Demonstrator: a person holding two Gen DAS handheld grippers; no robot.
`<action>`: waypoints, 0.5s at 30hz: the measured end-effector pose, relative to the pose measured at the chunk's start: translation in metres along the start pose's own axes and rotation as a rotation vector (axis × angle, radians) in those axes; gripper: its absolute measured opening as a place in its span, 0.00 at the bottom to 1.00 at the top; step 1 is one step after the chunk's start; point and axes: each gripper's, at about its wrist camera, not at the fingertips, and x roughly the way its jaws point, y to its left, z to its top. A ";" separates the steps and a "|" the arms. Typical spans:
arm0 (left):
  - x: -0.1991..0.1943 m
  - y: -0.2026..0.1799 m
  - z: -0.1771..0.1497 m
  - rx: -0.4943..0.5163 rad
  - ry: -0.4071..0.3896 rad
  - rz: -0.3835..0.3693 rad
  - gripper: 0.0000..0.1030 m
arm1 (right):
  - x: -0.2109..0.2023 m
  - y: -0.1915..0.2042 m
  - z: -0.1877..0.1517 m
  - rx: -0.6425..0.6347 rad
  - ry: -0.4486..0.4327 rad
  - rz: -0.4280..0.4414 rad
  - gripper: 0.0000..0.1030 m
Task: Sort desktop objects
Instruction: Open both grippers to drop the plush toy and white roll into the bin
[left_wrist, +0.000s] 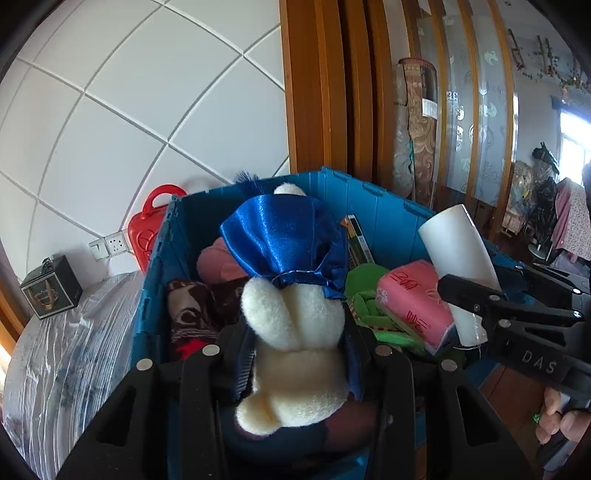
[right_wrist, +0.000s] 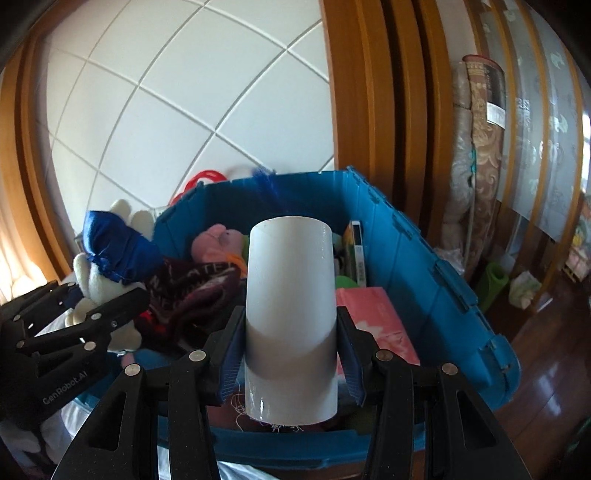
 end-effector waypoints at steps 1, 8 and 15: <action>0.002 -0.003 -0.001 0.000 0.004 0.004 0.39 | 0.001 0.000 -0.001 -0.002 0.003 0.011 0.45; 0.008 -0.003 -0.005 -0.011 0.019 0.054 0.39 | 0.016 -0.001 0.000 -0.035 0.013 0.041 0.45; 0.005 0.003 -0.003 -0.019 0.017 0.074 0.53 | 0.028 0.003 0.001 -0.080 0.022 0.007 0.45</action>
